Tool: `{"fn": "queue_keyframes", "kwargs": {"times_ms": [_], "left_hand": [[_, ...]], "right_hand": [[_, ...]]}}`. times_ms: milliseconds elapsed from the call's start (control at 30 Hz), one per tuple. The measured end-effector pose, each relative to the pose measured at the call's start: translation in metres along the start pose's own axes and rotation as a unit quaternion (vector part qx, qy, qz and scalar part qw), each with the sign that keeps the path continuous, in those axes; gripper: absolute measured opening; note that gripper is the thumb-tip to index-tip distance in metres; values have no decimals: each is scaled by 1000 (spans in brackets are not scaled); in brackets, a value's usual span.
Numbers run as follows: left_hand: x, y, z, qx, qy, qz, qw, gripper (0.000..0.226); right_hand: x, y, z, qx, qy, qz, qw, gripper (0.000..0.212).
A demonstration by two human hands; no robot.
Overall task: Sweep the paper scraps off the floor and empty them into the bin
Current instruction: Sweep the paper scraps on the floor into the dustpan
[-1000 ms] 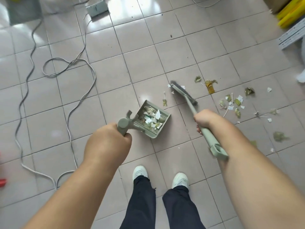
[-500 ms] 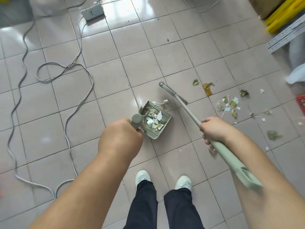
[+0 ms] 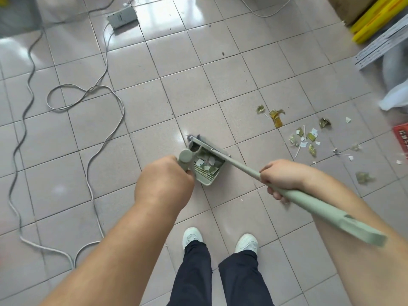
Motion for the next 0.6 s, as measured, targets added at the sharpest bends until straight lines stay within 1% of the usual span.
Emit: {"fn": "queue_keyframes", "kwargs": {"times_ms": [100, 167, 300, 433, 500, 600], "left_hand": [[-3, -1, -2, 0, 0, 0, 1000, 21], [-4, 0, -4, 4, 3, -1, 1000, 18], [-5, 2, -5, 15, -1, -1, 1000, 14], [-5, 3, -4, 21, -10, 5, 1000, 17], [-5, 2, -3, 19, -12, 4, 1000, 18], [-5, -1, -3, 17, -14, 2, 1000, 19]], "right_hand": [[1, 3, 8, 18, -18, 12, 1000, 20], [11, 7, 3, 18, -37, 16, 999, 18], [37, 15, -23, 6, -43, 27, 999, 33], [33, 5, -51, -5, -17, 9, 1000, 35], [22, -8, -48, 13, -7, 3, 1000, 30], [-1, -21, -24, 55, -9, 12, 998, 14]]}}
Point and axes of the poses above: each hand's wrist, its own x-axis towards the middle knuckle, its own z-axis out of the back of the hand, y = z × x, the point moved 10 cm from there along x, towards the middle knuckle, and after that the axes turned 5 degrees about y, right-handed, at the moved point
